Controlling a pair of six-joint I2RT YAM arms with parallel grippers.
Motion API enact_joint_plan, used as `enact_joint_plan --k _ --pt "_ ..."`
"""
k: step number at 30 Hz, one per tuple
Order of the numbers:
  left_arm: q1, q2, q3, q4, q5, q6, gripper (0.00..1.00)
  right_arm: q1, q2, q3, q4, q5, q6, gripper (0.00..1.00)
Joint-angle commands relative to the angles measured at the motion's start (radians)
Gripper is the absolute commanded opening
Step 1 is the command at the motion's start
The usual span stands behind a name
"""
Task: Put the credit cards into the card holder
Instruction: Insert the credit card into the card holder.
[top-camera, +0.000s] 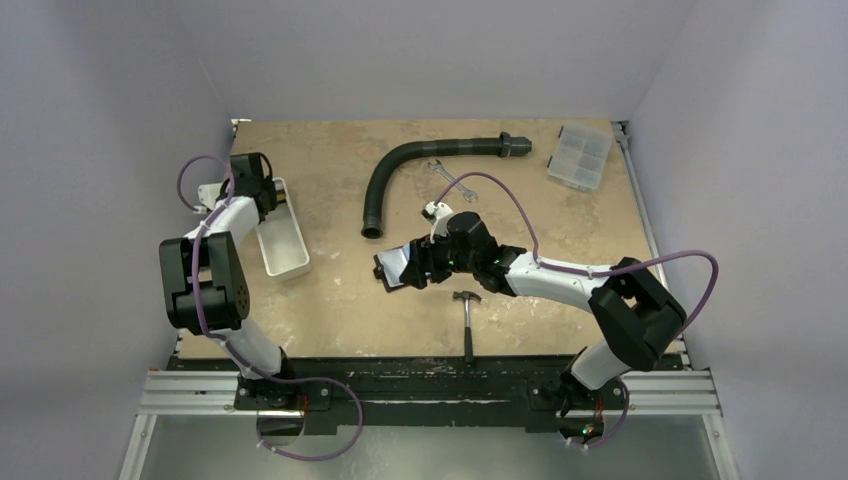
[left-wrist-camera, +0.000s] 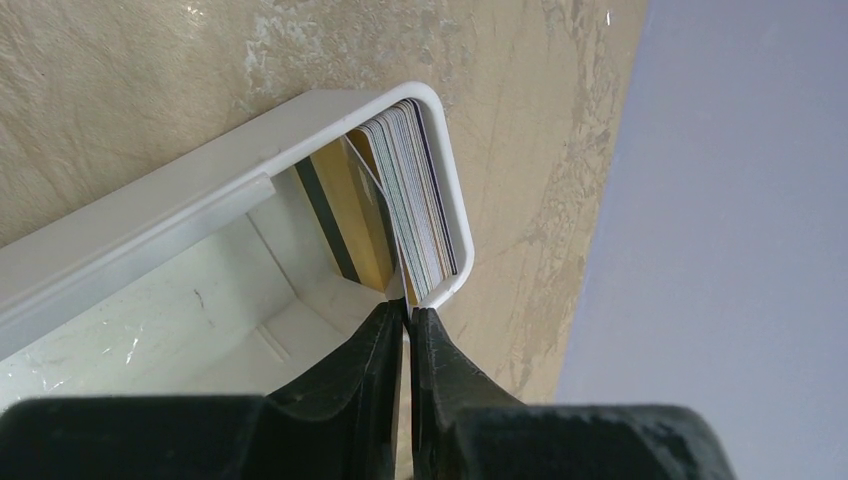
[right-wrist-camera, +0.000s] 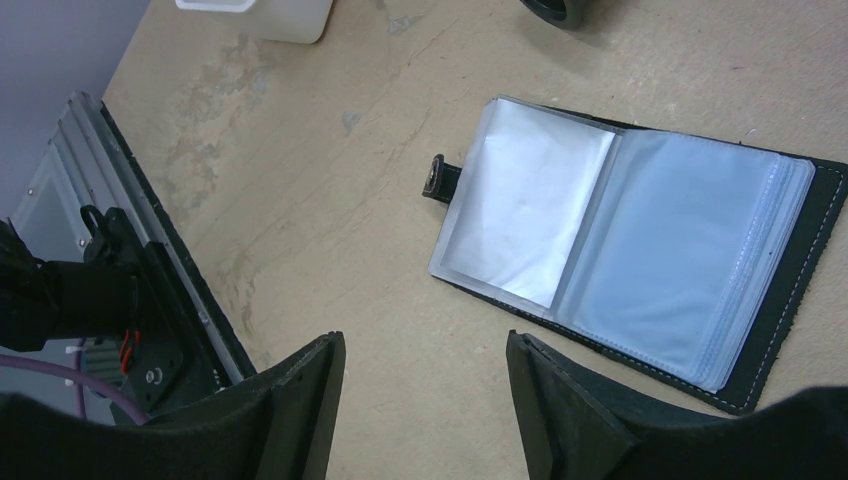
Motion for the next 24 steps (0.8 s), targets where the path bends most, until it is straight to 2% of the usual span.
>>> enact_joint_plan --k 1,9,15,17,20,22,24 --pt "0.016 -0.063 0.057 0.017 0.023 -0.001 0.07 -0.005 0.011 -0.002 0.04 -0.019 -0.002 0.68" --pt "0.02 -0.165 0.086 -0.003 0.096 -0.008 0.0 -0.006 0.018 0.0 0.042 -0.024 0.001 0.68" --pt "0.017 -0.282 0.093 0.008 0.197 0.031 0.0 -0.009 0.026 0.005 0.037 -0.019 0.002 0.68" --pt "0.009 -0.311 0.078 0.044 0.238 0.091 0.0 -0.013 0.028 0.008 0.04 -0.023 0.007 0.68" --pt "-0.008 -0.328 0.054 0.173 0.383 0.254 0.0 -0.024 0.008 0.012 0.029 -0.031 0.015 0.68" --pt "-0.035 -0.317 0.034 0.351 0.539 0.43 0.0 -0.049 -0.035 -0.005 0.034 -0.053 0.03 0.68" --pt "-0.08 -0.293 0.031 0.462 0.742 0.566 0.0 -0.089 -0.091 -0.031 0.045 -0.088 0.044 0.68"
